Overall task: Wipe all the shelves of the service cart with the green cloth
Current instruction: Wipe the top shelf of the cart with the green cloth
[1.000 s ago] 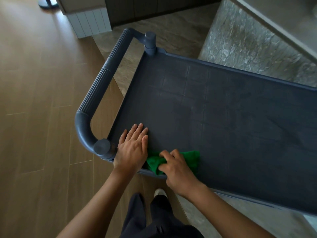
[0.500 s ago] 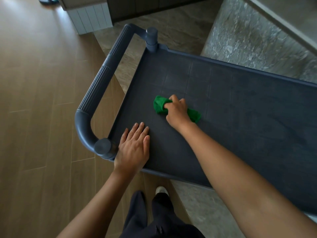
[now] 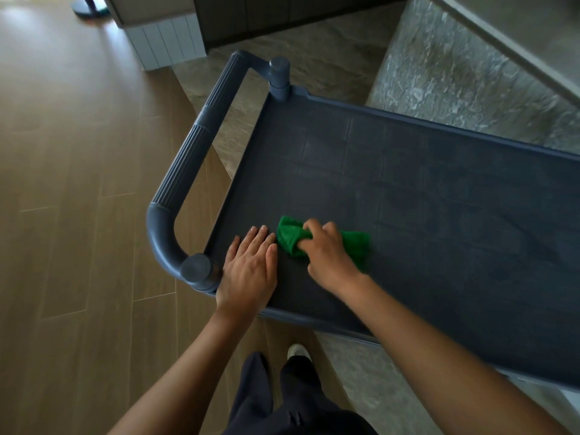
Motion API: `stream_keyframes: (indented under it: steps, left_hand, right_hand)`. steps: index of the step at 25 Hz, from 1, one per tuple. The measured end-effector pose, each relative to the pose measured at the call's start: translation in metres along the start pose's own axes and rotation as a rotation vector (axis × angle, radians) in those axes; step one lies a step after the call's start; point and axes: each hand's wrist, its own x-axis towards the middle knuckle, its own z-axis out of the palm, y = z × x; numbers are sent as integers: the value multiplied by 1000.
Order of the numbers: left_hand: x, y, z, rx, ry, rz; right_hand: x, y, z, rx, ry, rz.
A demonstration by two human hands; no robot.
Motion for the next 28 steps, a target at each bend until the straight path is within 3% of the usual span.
stream_keyframes:
  steps: [7, 15, 21, 28]
  left_hand:
    - [0, -1, 3, 20, 14, 4]
    - [-2, 0, 0, 29, -6, 0]
    - [2, 1, 0, 9, -3, 7]
    - [3, 1, 1, -34, 25, -8]
  right_hand:
    - [-72, -26, 12, 111, -137, -103]
    - [12, 1, 4, 41, 66, 125]
    - [96, 33, -17, 50, 72, 297]
    - [66, 14, -9, 42, 75, 226]
